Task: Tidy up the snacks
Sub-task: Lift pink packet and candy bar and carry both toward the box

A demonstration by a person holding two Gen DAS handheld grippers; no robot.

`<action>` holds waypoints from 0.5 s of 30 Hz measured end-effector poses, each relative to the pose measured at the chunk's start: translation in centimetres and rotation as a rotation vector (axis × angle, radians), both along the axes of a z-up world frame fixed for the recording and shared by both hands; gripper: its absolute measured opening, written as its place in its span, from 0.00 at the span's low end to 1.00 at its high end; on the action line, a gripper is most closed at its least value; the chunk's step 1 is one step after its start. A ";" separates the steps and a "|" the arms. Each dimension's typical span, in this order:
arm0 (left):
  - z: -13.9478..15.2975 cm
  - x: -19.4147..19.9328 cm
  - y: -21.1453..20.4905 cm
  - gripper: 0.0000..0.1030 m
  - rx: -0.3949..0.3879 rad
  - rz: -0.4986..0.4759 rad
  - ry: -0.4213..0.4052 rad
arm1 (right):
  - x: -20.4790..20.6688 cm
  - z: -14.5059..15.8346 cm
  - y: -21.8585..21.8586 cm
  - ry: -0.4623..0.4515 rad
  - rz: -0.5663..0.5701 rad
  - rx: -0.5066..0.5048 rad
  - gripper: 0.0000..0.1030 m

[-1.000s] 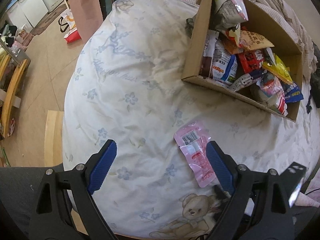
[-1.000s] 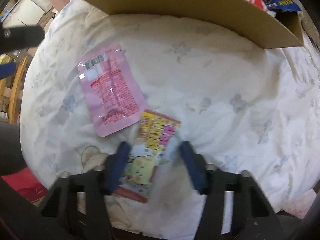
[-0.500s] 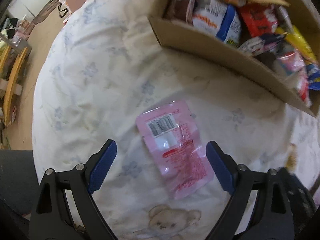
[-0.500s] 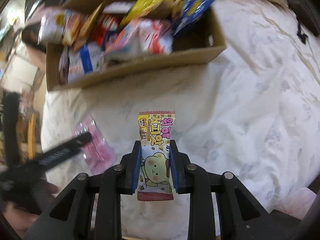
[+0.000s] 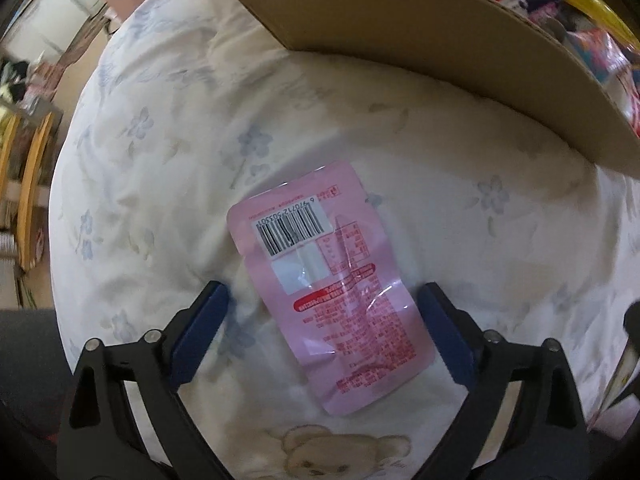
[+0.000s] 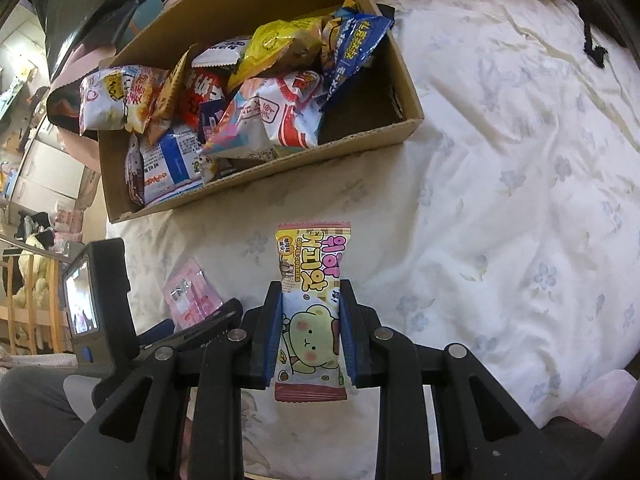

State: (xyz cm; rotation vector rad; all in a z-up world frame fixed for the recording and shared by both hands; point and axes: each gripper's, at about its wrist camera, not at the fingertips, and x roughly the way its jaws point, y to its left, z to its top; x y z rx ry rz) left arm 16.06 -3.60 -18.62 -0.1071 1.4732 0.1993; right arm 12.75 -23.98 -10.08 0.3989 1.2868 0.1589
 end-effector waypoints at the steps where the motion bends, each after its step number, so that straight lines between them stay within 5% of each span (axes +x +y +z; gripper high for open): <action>1: 0.1 0.1 0.2 0.85 -0.004 -0.015 0.004 | 0.0 0.0 -0.1 0.000 -0.004 0.002 0.27; 6: 1.3 -0.2 0.3 0.56 -0.001 -0.185 0.025 | -0.2 0.1 -0.2 0.002 -0.003 0.013 0.27; 15: 2.2 -1.1 1.0 0.49 -0.007 -0.301 0.053 | 0.1 -0.5 1.7 0.012 0.040 -0.002 0.27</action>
